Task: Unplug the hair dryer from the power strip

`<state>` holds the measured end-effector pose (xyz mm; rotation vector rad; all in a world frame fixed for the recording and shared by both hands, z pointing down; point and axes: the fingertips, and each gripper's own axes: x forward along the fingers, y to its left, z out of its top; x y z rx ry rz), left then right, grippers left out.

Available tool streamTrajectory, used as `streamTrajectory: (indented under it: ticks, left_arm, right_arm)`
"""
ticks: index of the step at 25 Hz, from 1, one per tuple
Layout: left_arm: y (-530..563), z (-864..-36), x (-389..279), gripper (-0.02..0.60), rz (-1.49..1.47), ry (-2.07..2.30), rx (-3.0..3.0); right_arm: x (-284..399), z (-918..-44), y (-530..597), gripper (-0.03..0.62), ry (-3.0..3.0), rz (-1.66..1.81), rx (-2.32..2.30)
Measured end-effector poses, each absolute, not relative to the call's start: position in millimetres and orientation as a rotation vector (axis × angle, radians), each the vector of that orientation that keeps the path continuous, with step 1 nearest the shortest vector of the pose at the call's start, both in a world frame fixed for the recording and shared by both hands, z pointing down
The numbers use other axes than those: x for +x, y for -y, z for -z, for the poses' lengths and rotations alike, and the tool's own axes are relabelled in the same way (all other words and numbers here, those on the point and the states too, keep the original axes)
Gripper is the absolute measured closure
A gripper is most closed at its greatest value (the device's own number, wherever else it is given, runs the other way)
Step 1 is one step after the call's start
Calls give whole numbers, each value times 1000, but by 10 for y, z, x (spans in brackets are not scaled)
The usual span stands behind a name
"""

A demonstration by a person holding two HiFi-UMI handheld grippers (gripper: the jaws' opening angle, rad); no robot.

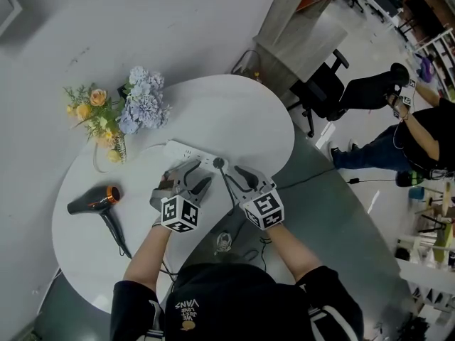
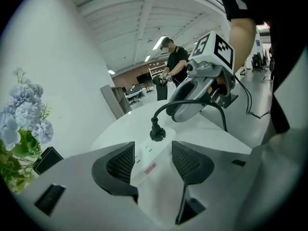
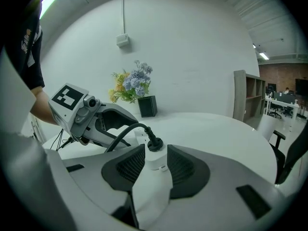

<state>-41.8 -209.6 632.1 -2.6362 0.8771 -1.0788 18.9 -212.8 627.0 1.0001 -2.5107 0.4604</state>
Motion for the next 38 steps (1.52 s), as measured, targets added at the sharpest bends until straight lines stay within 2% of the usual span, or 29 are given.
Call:
streamTrajectory:
  ticks: [14,30,38]
  left_arm:
    - [2122,-6648,-445,344,1331,-676,-2551]
    - [2125,-6705,-490,344,1382,-650,-2559]
    - [2151,-6681,-486,357,1394,-687,-2571]
  right_arm:
    - [36,-6251,2247,447,2534,-333,882]
    - [-191,-6267,2371,448,2544,-175,761]
    - [-252,-6277,2349,499,2539,-94,696]
